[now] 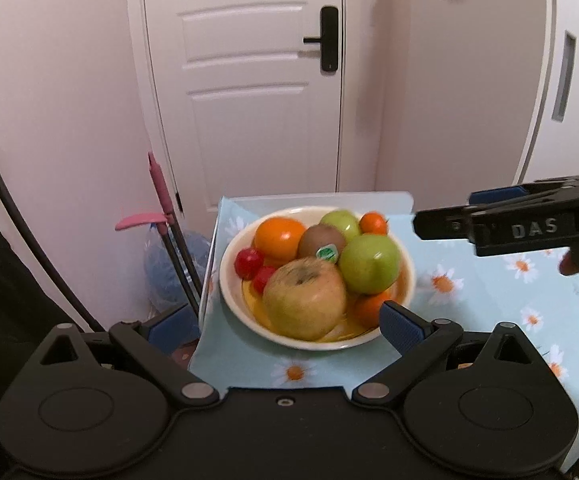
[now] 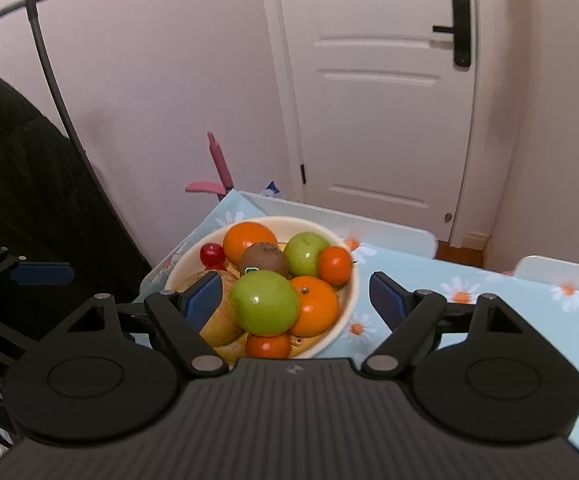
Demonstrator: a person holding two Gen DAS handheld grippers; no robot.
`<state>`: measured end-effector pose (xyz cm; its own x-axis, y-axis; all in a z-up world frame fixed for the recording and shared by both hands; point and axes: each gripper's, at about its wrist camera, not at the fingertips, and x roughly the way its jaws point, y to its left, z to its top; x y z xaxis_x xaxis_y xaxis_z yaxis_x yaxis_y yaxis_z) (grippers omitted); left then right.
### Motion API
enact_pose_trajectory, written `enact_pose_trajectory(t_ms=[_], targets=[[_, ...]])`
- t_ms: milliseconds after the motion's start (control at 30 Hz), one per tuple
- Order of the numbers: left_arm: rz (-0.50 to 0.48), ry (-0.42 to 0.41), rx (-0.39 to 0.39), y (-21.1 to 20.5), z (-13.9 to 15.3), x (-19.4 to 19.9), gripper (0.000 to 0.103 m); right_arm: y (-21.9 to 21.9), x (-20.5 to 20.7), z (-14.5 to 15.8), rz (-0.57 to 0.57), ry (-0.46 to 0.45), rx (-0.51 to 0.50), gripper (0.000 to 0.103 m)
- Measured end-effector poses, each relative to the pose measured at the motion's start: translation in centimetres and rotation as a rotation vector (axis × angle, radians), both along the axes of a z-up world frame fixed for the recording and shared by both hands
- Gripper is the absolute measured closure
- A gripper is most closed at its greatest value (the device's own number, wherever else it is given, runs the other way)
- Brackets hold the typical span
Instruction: Organize fruits
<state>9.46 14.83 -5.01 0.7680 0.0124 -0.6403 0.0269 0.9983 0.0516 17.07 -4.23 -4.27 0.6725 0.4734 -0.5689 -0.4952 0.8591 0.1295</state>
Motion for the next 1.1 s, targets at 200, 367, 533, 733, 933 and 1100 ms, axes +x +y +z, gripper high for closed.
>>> enact_pose_trajectory(t_ms=[200, 367, 533, 733, 933, 1100], targets=[[0.019, -0.038, -0.014, -2.9, 3.1, -2.1, 0.002, -4.7, -4.1, 4.0, -0.064, -0.025, -0.010, 0.007], [0.038, -0.080, -0.019, -6.0, 5.8, -4.4, 0.002, -9.2, -7.7, 6.6, -0.151, -0.026, -0.024, 0.002], [0.047, -0.123, -0.010, -8.6, 7.3, -6.6, 0.002, -13.0, -10.8, 7.4, -0.253, -0.034, -0.067, 0.000], [0.056, -0.151, -0.011, -10.9, 7.8, -8.6, 0.000, -16.1, -13.4, 7.0, -0.353, -0.023, -0.086, 0.000], [0.065, -0.163, 0.003, -12.5, 7.4, -9.7, 0.000, -17.2, -14.8, 6.3, -0.387, -0.033, -0.103, 0.000], [0.085, -0.173, 0.007, -12.9, 7.4, -10.3, 0.000, -17.5, -15.3, 5.9, -0.396, -0.015, -0.091, 0.000]])
